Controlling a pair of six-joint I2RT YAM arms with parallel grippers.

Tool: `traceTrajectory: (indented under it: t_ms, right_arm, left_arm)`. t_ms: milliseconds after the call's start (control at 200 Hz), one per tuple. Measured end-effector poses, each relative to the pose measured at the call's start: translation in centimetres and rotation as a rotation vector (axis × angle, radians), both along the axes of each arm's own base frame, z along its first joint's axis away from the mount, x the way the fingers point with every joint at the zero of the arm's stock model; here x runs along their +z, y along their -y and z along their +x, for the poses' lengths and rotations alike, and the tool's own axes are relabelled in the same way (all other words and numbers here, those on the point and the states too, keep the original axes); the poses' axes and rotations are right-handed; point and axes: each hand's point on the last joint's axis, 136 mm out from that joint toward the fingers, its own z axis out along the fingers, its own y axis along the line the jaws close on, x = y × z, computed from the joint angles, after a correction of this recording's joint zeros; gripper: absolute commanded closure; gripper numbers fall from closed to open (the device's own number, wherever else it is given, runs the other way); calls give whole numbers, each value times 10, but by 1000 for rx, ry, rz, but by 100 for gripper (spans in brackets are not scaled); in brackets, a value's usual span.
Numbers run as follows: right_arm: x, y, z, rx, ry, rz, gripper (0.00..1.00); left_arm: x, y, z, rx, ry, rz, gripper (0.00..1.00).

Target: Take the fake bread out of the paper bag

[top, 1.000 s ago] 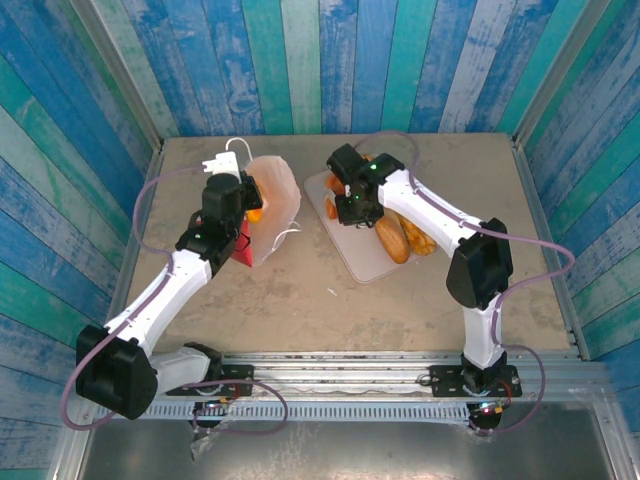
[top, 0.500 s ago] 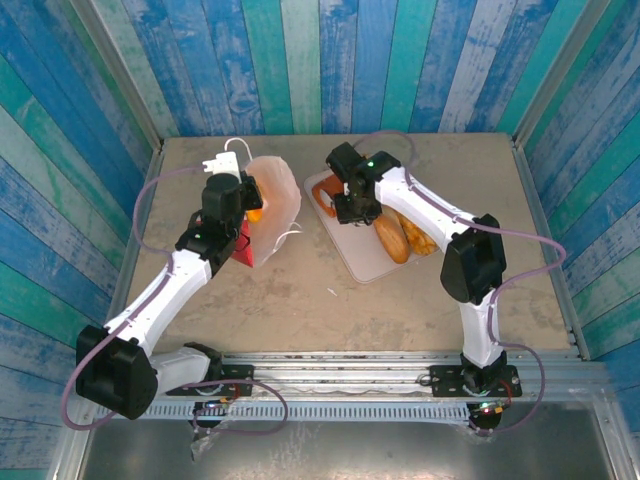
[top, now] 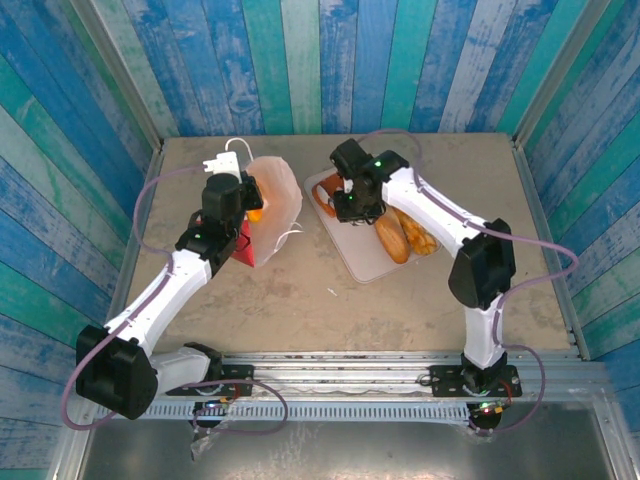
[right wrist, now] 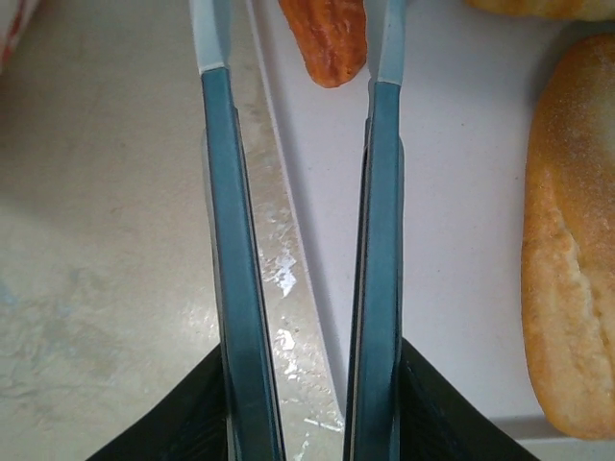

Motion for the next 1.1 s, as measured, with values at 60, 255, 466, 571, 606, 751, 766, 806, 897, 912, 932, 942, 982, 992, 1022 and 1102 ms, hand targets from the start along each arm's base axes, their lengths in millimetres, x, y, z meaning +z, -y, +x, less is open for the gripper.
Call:
traceTrajectory:
  t_ms: [60,255,466,571,606,751,766,806,897,912,932,942,982,992,1022,1102]
  right_arm:
    - [10,1,-5,4,15,27,61]
    - [44,8,-29,21,64,134,62]
    - [67,18,-61,36,90,247,61]
    - [78,23,-78,44,101,306,61]
    - [82,24,-83,48,106,330,61]
    - [97,28,-103,64,123,415,62]
    - [98,29,-105,66,125,421,62]
    - [102,30,-109,70,131,440,62]
    - [106,29,-119,83,134,481,62]
    - [107,29,-121,88,135,490,62]
    - [108,28,-123,93,133,497,62]
    - [108,28,-124,95,133,501,62]
    - [108,27,-129,104,129,514,62]
    - [108,26,-130,107,127,517,62]
    - [109,25,-133,115,123,524,62]
    - [110,20,-141,140,113,539,62]
  left_arm:
    - [0,1,0,-7,0,9,92]
    - [-5,9,-1,-63,7,37,92]
    - [-7,18,-1,-126,20,67,93]
    - [-9,22,-1,-155,25,73,93]
    - [-9,24,-1,-165,27,74,93]
    - [-11,31,0,-202,26,71,93]
    - [-11,32,0,-205,26,70,93]
    - [-12,33,0,-212,24,68,93]
    - [-14,36,1,-225,23,64,93]
    - [-14,36,2,-226,22,64,93]
    - [-15,37,2,-230,23,63,93]
    - [-15,37,2,-231,23,62,93]
    - [-15,38,3,-234,24,61,93]
    - [-15,39,3,-235,25,61,93]
    - [-15,39,3,-238,26,59,93]
    - [-15,41,4,-245,31,56,93]
